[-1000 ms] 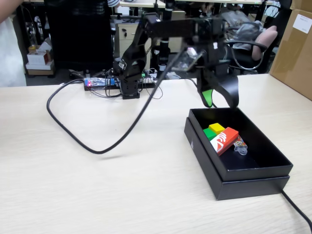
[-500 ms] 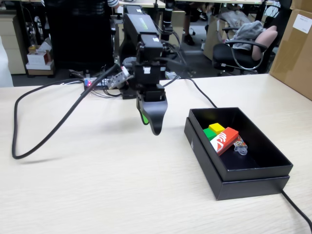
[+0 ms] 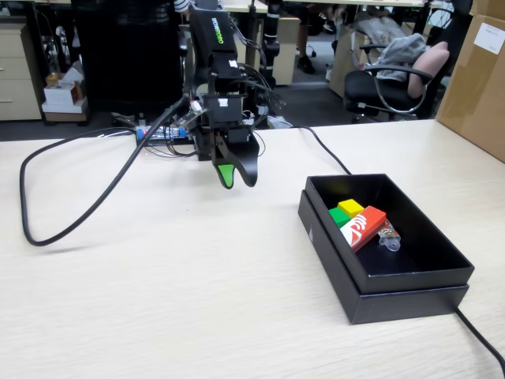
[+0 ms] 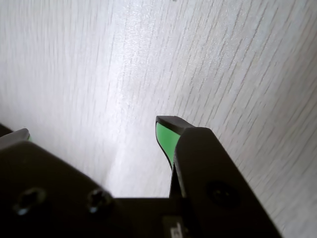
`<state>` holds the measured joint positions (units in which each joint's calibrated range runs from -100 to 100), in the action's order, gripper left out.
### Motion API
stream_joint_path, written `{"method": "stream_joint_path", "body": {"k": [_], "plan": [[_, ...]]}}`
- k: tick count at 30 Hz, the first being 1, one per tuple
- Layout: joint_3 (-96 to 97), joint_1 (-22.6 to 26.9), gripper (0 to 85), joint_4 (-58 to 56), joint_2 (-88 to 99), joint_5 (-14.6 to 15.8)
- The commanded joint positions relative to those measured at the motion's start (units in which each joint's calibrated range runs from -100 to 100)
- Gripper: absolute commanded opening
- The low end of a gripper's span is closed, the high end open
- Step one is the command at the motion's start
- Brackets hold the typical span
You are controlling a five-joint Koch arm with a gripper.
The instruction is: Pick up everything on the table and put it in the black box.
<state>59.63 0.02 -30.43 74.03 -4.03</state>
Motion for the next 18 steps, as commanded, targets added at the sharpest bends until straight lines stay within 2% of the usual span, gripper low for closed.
{"method": "stream_joint_path", "body": {"k": [1, 10, 18], "plan": [[1.7, -0.3, 47.7, 9.0, 2.9, 1.4], [9.9, 1.2, 47.6, 18.2, 6.6, 6.4], [16.7, 1.6, 47.5, 25.4, 7.3, 6.7]]}}
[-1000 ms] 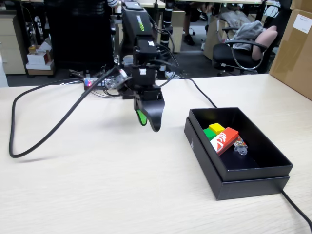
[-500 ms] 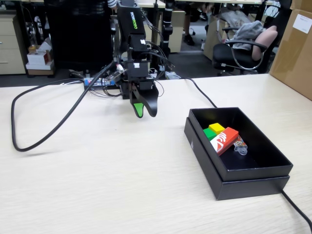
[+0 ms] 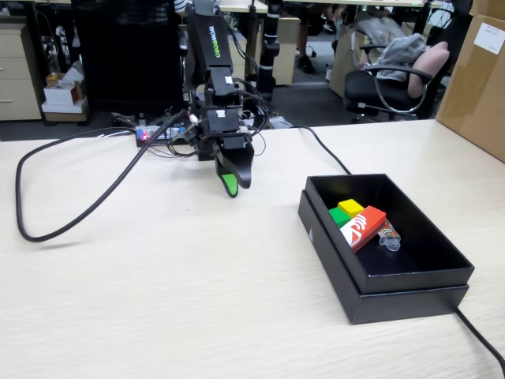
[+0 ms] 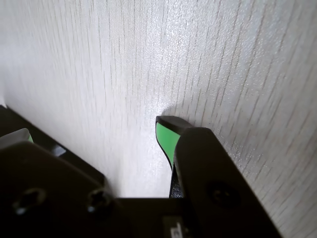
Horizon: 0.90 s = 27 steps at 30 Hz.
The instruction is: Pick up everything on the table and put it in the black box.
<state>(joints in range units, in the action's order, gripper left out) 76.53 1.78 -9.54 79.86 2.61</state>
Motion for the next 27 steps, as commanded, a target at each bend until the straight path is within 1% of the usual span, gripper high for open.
{"method": "stream_joint_path", "body": {"k": [1, 10, 14, 15, 27], "plan": [[1.2, -0.1, 47.3, 6.2, 1.6, -0.1], [13.2, -0.5, 47.2, 17.2, 3.8, -0.7], [15.3, -0.9, 47.3, 18.0, 3.8, -0.9], [16.9, -0.9, 47.3, 20.6, 3.8, -1.2], [18.9, -1.3, 48.8, 20.6, 7.3, -1.1]]}}
